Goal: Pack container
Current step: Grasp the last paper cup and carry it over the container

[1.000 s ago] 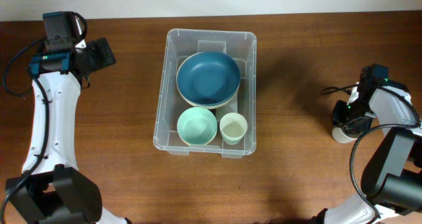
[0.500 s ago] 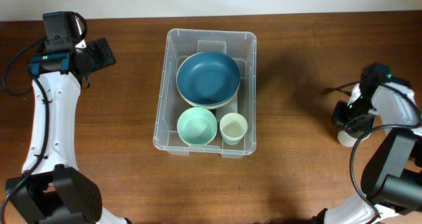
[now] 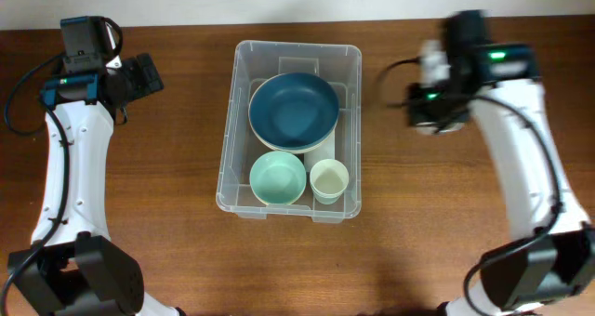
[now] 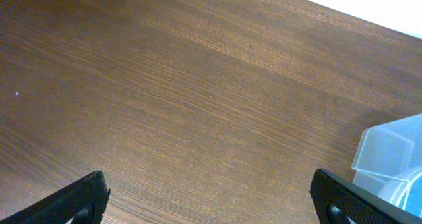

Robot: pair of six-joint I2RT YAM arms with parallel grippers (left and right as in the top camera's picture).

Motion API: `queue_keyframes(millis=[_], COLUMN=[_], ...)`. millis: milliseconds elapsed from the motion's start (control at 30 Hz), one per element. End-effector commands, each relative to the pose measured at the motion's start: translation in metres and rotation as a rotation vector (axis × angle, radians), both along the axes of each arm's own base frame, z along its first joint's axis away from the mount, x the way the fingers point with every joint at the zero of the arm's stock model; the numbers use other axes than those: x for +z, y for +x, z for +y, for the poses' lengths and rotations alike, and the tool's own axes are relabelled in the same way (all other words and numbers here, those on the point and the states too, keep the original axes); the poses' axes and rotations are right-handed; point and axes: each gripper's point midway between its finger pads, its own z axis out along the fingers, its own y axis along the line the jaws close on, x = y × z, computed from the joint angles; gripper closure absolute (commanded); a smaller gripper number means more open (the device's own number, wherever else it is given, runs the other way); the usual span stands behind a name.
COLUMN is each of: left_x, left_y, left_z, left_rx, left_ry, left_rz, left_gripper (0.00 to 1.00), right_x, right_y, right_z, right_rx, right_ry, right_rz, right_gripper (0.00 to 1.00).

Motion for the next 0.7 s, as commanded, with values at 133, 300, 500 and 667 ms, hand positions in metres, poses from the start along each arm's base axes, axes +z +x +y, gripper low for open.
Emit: queue_keyframes(millis=[133,300,500,667], left_x=[0.012,0.012,0.012,0.012], left_y=[0.001,0.001,0.001,0.001], left_z=[0.002,0.002,0.002,0.002], left_rx=[0.003,0.003,0.003,0.003], left_ry=[0.009,0.009,0.009,0.009], left_rz=[-0.027,-0.027,-0.027,-0.027], left_gripper=[0.0,0.0,0.0,0.0], right_x=[0.011,0.006,-0.025,-0.046], right_y=[-0.049,-0.087,-0.093,-0.086], right_z=[0.118,0.167,0.159,0.158], right_rx=[0.373,0.537,0.522,0.5], right_ry=[0.007,0.002,-0.107,-0.127], right_rz=[-0.021,-0.009,0.034,0.017], right_gripper=[0.96,0.96,0.96,0.96])
